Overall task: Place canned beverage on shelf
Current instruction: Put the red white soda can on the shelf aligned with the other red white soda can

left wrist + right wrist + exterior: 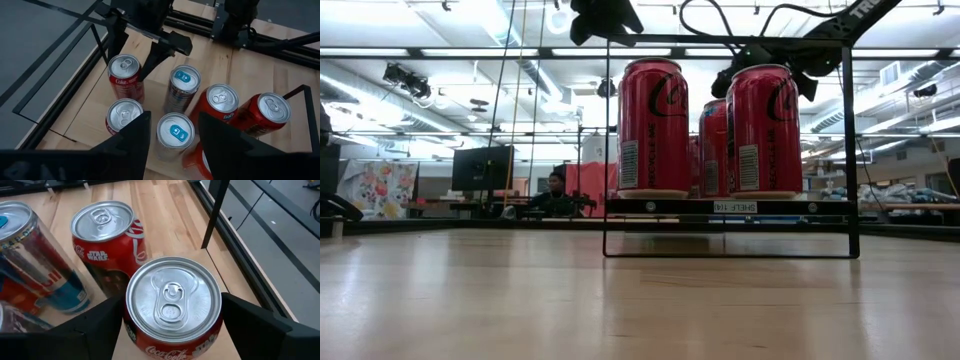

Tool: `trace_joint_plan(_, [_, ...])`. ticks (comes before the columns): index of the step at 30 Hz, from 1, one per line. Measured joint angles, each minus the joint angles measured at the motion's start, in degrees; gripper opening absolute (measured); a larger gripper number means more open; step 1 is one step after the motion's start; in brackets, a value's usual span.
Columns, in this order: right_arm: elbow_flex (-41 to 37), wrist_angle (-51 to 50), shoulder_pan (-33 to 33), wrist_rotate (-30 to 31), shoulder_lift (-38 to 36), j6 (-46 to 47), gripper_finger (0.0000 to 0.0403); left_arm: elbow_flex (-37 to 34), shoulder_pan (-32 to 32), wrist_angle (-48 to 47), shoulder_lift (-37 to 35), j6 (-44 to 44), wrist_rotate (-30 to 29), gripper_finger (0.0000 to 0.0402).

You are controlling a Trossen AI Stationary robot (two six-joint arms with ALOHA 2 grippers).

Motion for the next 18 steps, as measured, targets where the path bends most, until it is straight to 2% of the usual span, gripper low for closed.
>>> trace_joint_plan(6, [0.0,-3.9,-1.1,-2.6,-1.7,-0.2,0.0324,0.0,0.0,-2.2,0.0,-0.6,0.0,0.0172])
trace_joint_plan(11, [0.0,-4.7,-0.5,-1.4,-1.9,-1.2,0.0324,-2.2,0.1,-3.2,0.2,-1.0,0.0,0.0172])
trace_joint_plan(18, [0.0,-2.4,-1.8,6.0,-1.9,-1.2,0.0324,-2.4,0.1,-2.7,0.1,-0.1,-1.4,0.0172])
